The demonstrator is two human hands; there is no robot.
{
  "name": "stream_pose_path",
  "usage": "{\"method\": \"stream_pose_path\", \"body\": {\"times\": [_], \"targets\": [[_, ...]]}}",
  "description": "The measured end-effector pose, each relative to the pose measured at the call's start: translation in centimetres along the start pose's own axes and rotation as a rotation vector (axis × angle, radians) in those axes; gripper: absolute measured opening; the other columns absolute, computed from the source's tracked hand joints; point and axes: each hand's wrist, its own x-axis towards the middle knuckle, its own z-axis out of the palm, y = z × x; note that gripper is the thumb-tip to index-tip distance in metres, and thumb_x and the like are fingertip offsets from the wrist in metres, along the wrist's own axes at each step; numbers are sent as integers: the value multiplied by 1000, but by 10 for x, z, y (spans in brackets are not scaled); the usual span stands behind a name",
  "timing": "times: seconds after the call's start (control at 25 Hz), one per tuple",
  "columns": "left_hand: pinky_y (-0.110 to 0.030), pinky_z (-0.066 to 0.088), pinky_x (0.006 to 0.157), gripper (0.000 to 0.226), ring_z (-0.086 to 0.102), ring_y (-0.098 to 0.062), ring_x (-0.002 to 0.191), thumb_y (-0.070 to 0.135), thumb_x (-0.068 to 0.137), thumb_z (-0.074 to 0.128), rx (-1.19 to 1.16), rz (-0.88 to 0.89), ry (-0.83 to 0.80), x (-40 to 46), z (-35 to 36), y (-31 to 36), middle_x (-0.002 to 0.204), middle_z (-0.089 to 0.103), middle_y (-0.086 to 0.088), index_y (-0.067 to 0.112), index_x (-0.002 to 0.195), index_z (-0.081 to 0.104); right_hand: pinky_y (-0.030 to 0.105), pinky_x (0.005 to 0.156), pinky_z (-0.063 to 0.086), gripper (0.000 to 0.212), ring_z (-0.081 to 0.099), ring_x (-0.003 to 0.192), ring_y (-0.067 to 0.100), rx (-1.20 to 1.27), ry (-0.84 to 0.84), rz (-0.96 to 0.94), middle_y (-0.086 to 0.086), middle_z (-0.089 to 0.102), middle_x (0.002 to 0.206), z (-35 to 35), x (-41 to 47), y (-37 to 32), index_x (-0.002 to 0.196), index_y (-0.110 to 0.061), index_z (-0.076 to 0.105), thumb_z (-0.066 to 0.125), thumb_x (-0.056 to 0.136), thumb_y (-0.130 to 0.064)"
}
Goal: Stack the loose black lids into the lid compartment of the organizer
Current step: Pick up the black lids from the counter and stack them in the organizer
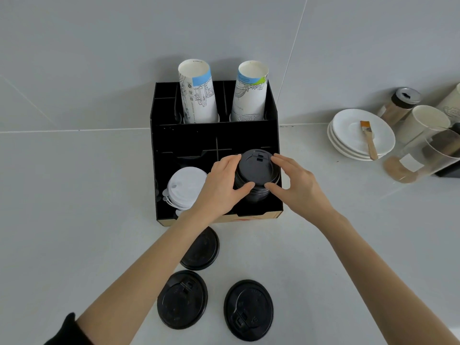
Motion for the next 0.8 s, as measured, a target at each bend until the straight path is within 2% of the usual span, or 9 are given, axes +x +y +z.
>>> {"method": "stream_pose_path", "body": {"times": [0.36, 0.8], "targets": [[-33, 27, 110, 60, 29, -22, 135, 26, 86, 55, 16, -5, 6, -1, 4, -8, 146, 34, -7, 12, 137, 26, 28, 109, 24, 55, 27, 136, 22, -69, -42, 9, 7, 29, 149, 10, 0, 0, 135, -9, 31, 55, 86, -15], [-39, 30, 111, 60, 32, -24, 134, 26, 87, 55, 9, -13, -6, -20, -7, -11, 146, 33, -9, 10, 137, 26, 39, 114, 21, 56, 18, 139, 25, -101, 14, 10, 9, 21, 152, 12, -17, -12, 136, -12, 27, 53, 86, -18]]}}
